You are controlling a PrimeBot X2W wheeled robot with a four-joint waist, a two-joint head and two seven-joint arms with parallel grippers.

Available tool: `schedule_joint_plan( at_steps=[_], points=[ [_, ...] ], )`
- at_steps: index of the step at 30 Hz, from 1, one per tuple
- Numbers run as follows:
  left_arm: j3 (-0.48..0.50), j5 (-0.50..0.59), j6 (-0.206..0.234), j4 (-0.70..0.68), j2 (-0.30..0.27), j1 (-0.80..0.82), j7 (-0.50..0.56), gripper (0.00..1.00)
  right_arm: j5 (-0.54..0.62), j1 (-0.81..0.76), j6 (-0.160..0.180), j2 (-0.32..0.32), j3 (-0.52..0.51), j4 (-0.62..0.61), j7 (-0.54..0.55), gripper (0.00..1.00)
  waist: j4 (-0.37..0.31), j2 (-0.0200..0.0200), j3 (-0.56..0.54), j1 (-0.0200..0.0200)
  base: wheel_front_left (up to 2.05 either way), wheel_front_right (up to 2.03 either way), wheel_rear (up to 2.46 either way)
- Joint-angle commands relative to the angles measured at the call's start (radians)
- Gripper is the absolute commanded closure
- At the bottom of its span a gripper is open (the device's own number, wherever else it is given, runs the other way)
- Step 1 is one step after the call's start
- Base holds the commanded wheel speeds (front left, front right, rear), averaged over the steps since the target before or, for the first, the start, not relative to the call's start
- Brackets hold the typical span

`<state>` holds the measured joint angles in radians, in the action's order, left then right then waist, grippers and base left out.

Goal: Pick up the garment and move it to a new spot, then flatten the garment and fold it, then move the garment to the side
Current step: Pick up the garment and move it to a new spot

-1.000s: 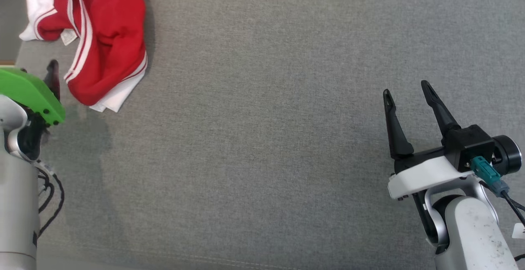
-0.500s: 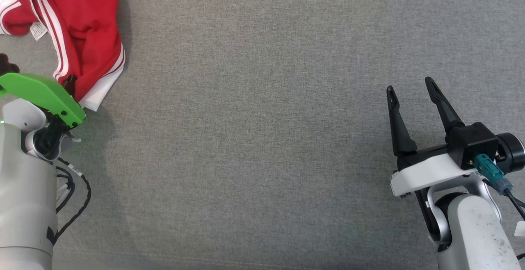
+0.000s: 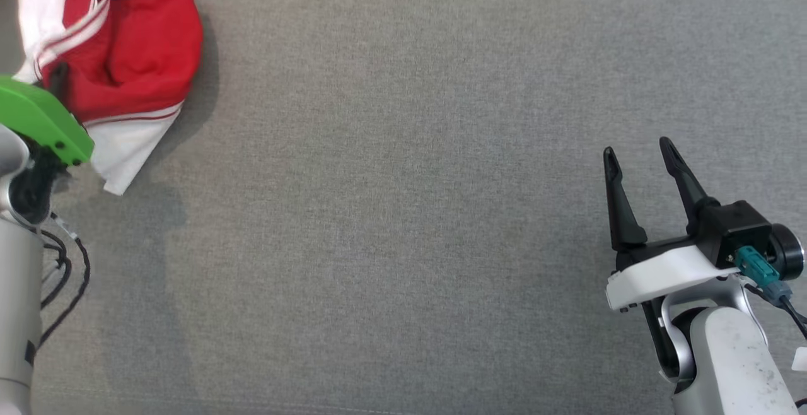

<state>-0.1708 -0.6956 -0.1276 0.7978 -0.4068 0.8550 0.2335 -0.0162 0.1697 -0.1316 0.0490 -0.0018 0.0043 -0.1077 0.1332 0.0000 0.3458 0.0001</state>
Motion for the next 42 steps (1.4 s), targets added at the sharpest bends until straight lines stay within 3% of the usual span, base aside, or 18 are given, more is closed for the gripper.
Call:
schedule_joint_plan(
  at_steps=[1,8,11,19,28,33,42],
  points=[
    [-0.016,-0.002,-0.003,-0.021,-0.014,0.022,-0.007,1.0,-0.016,-0.012,0.002,0.003,-0.004,0.017,-0.015,0.0,-0.006,0.0,-0.056,-0.0001,0.0,0.0,0.0],
    [-0.1,0.021,-0.003,-0.132,-0.039,0.076,-0.004,1.0,-0.075,-0.033,0.002,0.003,-0.005,0.103,-0.071,0.0,-0.052,0.0,-0.181,-0.0001,0.0,0.0,0.0],
    [-0.142,0.03,-0.004,-0.174,-0.019,0.108,0.005,1.0,-0.096,-0.051,0.002,0.003,-0.003,0.141,-0.092,0.0,-0.09,0.0,-0.239,-0.0001,0.0,0.0,0.0],
    [-0.208,0.037,-0.003,-0.218,0.088,0.23,-0.023,1.0,-0.132,-0.072,0.002,0.003,-0.006,0.204,-0.123,0.0,-0.225,0.0,-0.329,-0.0001,0.0,0.0,0.0],
    [-0.182,-0.031,0.0,-0.223,0.206,0.321,-0.09,1.0,-0.14,-0.088,0.002,0.003,-0.012,0.22,-0.135,0.0,-0.338,0.0,-0.329,-0.0001,0.0,0.0,0.0],
    [-0.176,-0.059,0.018,-0.2,0.219,0.225,-0.096,1.0,-0.139,-0.101,0.002,0.003,-0.028,0.219,-0.139,0.0,-0.334,0.0,-0.307,-0.0001,0.0,0.0,0.0],
    [-0.142,-0.081,0.112,-0.031,0.214,-0.043,-0.181,1.0,-0.144,-0.065,0.002,0.002,-0.004,0.232,-0.146,0.0,-0.295,0.0,-0.233,-0.0001,0.0,0.0,0.0]
  ],
)
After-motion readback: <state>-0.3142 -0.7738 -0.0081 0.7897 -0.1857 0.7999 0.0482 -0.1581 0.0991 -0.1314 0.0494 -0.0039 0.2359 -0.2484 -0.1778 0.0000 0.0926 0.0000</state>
